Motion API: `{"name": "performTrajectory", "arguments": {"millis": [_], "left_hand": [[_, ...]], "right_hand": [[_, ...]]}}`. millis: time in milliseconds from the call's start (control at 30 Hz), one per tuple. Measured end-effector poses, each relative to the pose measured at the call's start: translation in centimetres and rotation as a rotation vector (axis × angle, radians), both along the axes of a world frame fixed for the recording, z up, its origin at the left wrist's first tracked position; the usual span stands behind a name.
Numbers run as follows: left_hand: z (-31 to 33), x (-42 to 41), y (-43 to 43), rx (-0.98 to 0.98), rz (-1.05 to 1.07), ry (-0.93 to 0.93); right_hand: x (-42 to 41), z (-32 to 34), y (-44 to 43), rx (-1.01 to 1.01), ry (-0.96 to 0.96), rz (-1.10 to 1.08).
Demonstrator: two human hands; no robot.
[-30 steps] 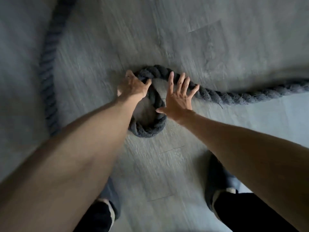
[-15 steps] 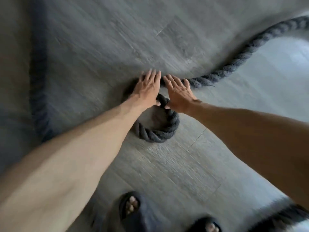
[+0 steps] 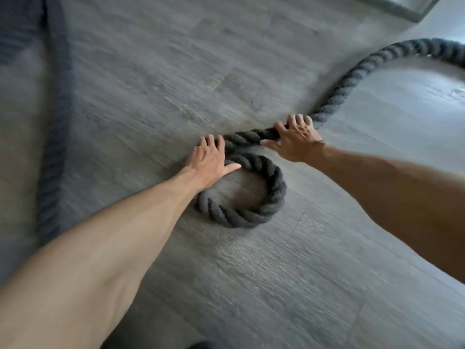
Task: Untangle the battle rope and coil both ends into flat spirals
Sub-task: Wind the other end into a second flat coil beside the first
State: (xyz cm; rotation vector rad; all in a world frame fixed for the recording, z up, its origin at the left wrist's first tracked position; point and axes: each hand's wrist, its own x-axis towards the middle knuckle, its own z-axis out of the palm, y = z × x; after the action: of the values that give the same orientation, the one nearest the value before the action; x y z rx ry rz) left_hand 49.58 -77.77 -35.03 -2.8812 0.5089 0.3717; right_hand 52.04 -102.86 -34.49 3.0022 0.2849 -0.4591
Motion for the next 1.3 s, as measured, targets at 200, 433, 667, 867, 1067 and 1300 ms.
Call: {"name": "performTrajectory", "arguments": {"millis": [200, 433, 667, 867, 1067, 1300], "left_hand": [[0.3, -2.3, -3.6, -0.008, 0.264, 0.127], [1.3, -4.8, -4.5, 0.018, 0.304, 0.226], [2.5, -5.2, -9.9, -0.050, -0.039, 0.181], [1.1, -5.8, -9.2, -0.128, -0.047, 0.128], [0.3, -6.1, -8.9, -0.049, -0.075, 0.020], [0.3, -4.6, -7.2, -0.025, 0.194, 0.127]], "right_hand": [[-2.9, 2.8, 0.8, -0.005, 0.160, -0.153], [-6.7, 2.9, 0.6, -0.019, 0.242, -0.094], [-6.3, 3.3, 0.8, 0.039, 0.215, 0.151], [-5.0, 2.2, -2.9, 0.130, 0.145, 0.022], [-3.6, 2.0, -9.4, 0.027, 0.029, -0.013], [-4.9, 3.8, -4.1, 0.125, 0.120, -0.162]]}}
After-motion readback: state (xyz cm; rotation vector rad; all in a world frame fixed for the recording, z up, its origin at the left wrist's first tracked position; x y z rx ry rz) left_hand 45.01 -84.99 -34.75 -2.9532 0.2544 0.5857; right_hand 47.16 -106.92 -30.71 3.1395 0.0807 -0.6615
